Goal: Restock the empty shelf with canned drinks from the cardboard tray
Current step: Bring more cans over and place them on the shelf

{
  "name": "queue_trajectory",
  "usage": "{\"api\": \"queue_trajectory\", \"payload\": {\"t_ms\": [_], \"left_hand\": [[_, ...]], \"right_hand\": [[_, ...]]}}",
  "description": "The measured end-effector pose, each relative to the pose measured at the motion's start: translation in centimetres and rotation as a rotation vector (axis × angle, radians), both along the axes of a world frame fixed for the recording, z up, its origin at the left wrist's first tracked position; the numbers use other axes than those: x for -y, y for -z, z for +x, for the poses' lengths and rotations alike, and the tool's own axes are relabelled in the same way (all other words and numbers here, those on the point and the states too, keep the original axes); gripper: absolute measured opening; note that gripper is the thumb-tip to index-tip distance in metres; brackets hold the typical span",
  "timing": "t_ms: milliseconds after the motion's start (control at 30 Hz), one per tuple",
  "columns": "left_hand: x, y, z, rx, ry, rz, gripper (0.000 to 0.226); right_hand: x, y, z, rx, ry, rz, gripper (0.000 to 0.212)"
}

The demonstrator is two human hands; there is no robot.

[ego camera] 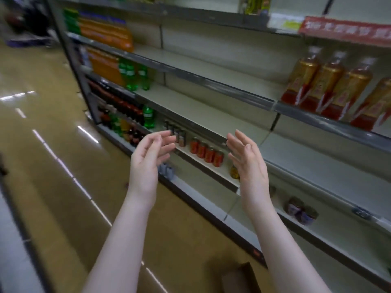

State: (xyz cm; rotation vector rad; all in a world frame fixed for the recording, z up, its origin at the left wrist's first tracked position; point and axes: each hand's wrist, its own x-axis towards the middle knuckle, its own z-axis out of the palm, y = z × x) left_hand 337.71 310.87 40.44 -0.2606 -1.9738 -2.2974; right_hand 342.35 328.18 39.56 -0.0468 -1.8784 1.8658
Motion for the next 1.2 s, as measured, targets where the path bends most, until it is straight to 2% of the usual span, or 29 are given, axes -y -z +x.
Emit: {"api": "queue_trajectory", "payload": {"t_ms": [333, 600, 933, 1200], "left_hand": [[15.9, -0.1, -9.4, -0.018, -0.255, 0.08, 0.025], [24.2, 1.1, -18.6, 0.024, -0.255, 0.089, 0.025], [28.3, 5.6, -29.3, 0.143, -0.331, 0.06, 0.023], [27.4, 9.7, -43.9, 0.278, -0.439, -0.107, 0.022]], "right_hand": [[16.3, -0.3, -13.0, 0.072, -0.216, 0.01, 0.033], [26.6, 1.5, -22.9, 0.139, -0.209, -0.028, 0.033], [30.7, 5.4, -36.0, 0.235, -0.269, -0.08, 0.036], [30.8, 10.9, -52.9, 0.427, -0.298, -0.216, 0.036]]}}
